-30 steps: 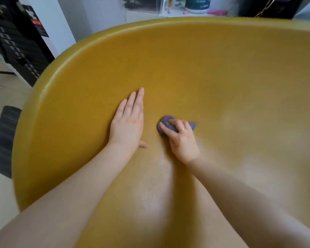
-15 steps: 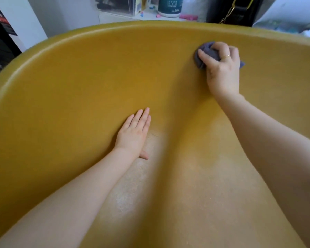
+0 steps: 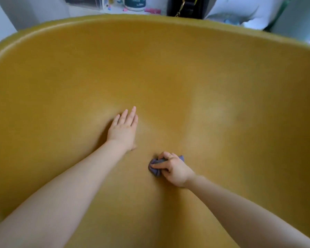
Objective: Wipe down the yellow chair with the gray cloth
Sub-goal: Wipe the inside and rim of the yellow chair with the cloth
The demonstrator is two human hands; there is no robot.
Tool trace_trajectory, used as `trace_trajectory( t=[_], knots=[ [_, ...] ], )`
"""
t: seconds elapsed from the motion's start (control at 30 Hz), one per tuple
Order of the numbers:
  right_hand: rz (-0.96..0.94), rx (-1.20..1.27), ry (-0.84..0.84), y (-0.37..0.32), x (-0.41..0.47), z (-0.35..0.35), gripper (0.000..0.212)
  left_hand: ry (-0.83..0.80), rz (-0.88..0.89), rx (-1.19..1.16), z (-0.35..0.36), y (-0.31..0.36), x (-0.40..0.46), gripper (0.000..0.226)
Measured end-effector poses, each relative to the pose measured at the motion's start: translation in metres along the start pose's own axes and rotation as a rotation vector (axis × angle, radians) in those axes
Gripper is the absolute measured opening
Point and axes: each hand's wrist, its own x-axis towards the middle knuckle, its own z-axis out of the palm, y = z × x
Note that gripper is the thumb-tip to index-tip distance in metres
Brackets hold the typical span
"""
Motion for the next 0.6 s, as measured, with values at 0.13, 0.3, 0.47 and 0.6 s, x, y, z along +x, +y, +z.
trace_trajectory(
  t=[0.13,0.3,0.47,0.6],
  knots=[
    [0.059,-0.023,-0.092,-0.001,-0.062,-0.017,0.04,-0.034,0.148,-0.021,-0.006,0.035,-0.025,0.087],
    [0.362,-0.123,0.29,0.016,-0.153,-0.06,0.039,-0.044,0.375,-0.072,-0.009,0.107,-0.039,0.083],
    [0.604,-0.242,0.122,0.018,-0.228,-0.043,0.035,-0.12,0.67,-0.077,-0.004,0.192,-0.059,0.106],
    [0.591,-0.296,-0.027,0.012,-0.256,-0.021,0.038,-0.314,0.628,-0.067,0.021,0.235,-0.081,0.129]
  ],
)
